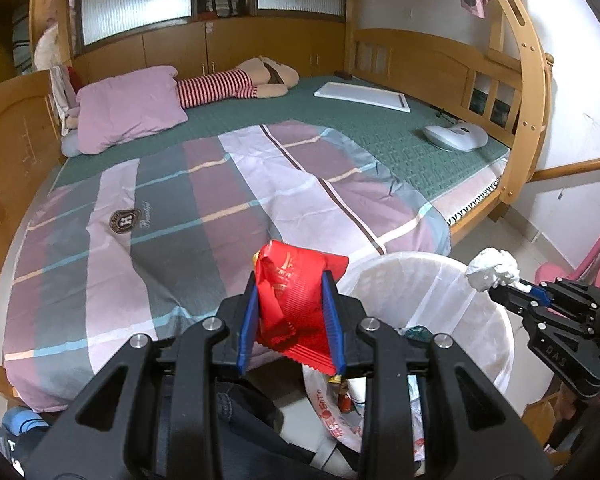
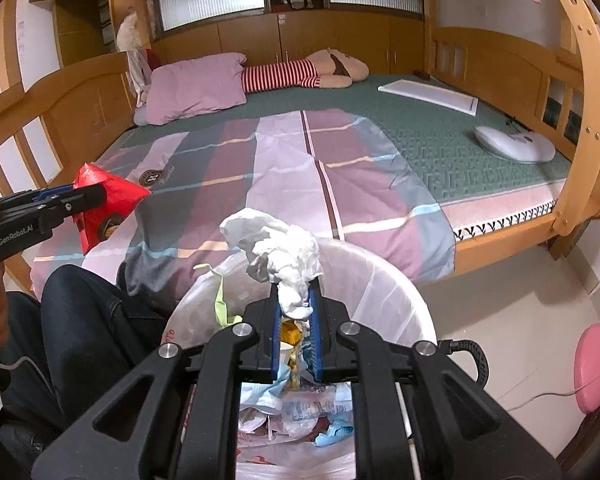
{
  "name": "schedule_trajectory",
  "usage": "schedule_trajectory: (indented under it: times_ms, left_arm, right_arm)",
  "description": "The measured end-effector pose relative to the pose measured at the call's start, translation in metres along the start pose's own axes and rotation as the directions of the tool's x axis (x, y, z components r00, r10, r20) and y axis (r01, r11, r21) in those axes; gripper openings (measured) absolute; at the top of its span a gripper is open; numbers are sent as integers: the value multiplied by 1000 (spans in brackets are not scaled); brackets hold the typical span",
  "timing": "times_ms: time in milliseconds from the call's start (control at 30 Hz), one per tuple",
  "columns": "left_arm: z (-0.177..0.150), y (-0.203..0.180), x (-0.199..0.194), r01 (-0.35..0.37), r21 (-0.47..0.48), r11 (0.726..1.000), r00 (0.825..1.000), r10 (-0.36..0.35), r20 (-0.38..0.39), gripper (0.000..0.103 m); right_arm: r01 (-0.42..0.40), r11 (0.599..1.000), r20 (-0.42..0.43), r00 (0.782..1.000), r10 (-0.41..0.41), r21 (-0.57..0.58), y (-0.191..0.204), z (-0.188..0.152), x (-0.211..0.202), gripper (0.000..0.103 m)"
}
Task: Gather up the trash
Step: 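Carry the red packet and white tissue over the white bin, then open both grippers to drop the packet and tissue into the bin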
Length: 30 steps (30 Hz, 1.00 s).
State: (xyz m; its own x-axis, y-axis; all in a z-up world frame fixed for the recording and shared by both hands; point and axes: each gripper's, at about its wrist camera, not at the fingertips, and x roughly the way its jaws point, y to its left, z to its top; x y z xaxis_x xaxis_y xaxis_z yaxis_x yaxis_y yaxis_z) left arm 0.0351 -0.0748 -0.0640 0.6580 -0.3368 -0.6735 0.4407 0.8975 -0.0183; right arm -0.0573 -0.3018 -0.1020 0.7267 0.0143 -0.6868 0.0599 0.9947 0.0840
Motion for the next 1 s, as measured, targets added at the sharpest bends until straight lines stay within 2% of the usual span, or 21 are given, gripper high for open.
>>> schedule_trajectory:
  times_ms: [467, 600, 667, 700, 733, 800, 833, 867, 933, 1000]
  left_arm:
    - [-11, -6, 20, 32, -3, 999, 998, -32, -57, 31]
    - [-13, -6, 26, 63, -17, 998, 995, -64, -77, 31]
    - [-13, -4, 30, 87, -34, 996, 992, -90, -89, 31]
    - [-13, -3, 31, 101, -42, 994, 990, -105, -94, 31]
    - [-13, -3, 33, 118, -51, 992, 987, -122, -100, 31]
    - [-14, -4, 37, 147, -62, 987, 982, -153, -112, 31]
    - [-14, -5, 41, 170, -70, 983, 977, -177, -120, 31]
    - [-14, -5, 44, 192, -79, 978, 971, -201, -129, 31]
    - [-16, -7, 52, 257, -111, 960, 949, -272, -161, 32]
    - [-18, -14, 59, 304, -122, 945, 927, -323, -189, 34]
  right_arm:
    - [-9, 1000, -79, 997, 10, 5, 0, -17, 24, 13]
    - [-6, 1000, -109, 994, 8, 16, -2, -20, 29, 14]
    - [0, 998, -134, 991, 8, 61, -7, -21, 32, 24]
    - [0, 996, -135, 991, 12, 88, -11, -21, 31, 36]
    - [0, 995, -125, 992, 12, 96, -12, -21, 30, 43]
    - [23, 996, -112, 994, -13, 83, -13, -20, 27, 45]
    - [37, 997, -92, 995, -31, 65, -12, -18, 23, 50]
    - [44, 998, -78, 996, -39, 55, -11, -17, 20, 54]
    - [60, 998, -52, 997, -59, 34, -11, -15, 13, 70]
    - [59, 998, -29, 998, -59, -1, -11, -10, 6, 73]
